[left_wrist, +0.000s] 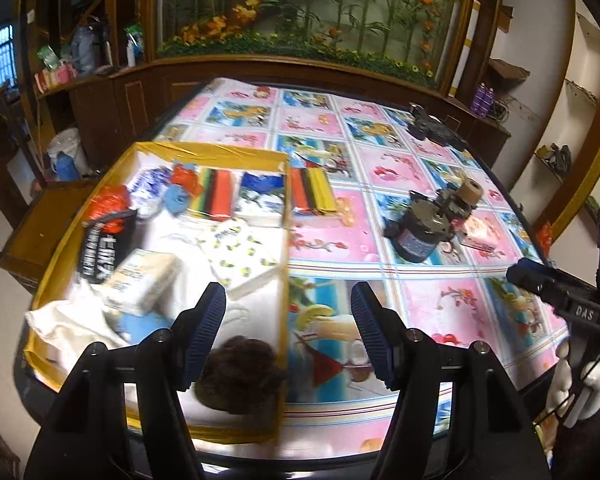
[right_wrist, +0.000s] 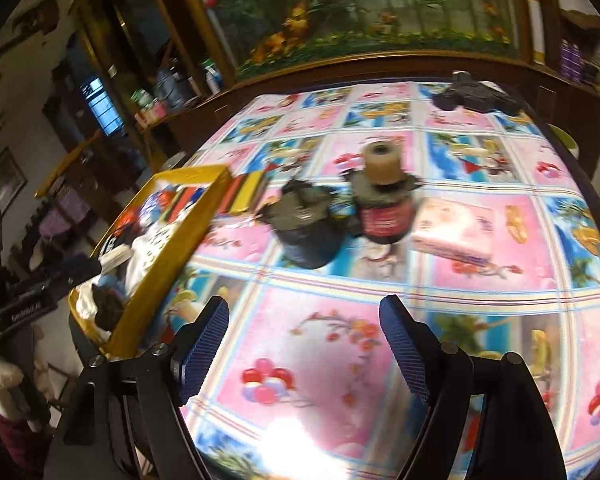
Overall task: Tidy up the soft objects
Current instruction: 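Move the left tool to the wrapped sponge strips while the right tool reaches the pink tissue pack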
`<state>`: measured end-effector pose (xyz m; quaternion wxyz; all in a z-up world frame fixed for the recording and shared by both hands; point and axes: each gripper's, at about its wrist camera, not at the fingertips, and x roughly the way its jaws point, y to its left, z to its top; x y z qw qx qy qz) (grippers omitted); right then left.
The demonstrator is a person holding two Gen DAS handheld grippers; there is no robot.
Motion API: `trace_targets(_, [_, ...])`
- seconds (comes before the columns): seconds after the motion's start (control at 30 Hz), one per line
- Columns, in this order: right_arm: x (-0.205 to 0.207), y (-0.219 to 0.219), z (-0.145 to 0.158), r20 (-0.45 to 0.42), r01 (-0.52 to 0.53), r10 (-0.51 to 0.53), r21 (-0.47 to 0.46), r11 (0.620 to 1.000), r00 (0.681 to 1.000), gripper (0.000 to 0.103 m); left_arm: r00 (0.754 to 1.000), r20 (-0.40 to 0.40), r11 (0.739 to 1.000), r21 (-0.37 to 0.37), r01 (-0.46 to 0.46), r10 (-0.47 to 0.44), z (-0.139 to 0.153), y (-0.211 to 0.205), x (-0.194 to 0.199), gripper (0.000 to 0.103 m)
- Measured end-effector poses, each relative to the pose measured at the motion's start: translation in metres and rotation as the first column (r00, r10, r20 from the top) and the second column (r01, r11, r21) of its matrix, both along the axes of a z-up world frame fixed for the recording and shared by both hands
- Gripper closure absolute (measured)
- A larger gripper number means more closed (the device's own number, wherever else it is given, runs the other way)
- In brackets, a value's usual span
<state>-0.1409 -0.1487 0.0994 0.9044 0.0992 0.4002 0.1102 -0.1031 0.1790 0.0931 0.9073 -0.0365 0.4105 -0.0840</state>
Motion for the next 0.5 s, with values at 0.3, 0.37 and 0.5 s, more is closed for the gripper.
trace_targets(0.3, [0.002, -0.056, 0.023, 0.066, 0.163, -0.166, 0.045, 0.986, 0.984, 0.019, 0.996, -0.077, 0.999, -0.008, 0.047, -0.047, -0.022, -0.027, 0.013, 0.039])
trace_targets(0.37, [0.009, -0.062, 0.023, 0.073, 0.178, -0.182, 0.059, 0.982, 0.981, 0.019, 0.995, -0.088, 0.999, -0.013, 0.045, -0.046, -0.026, -0.03, 0.018, 0.039])
trace_targets(0.5, [0.035, -0.064, 0.019, 0.087, 0.183, -0.189, 0.073, 0.98, 0.978, 0.019, 0.992, -0.117, 0.999, -0.006, 0.051, -0.052, -0.033, -0.038, 0.03, 0.039])
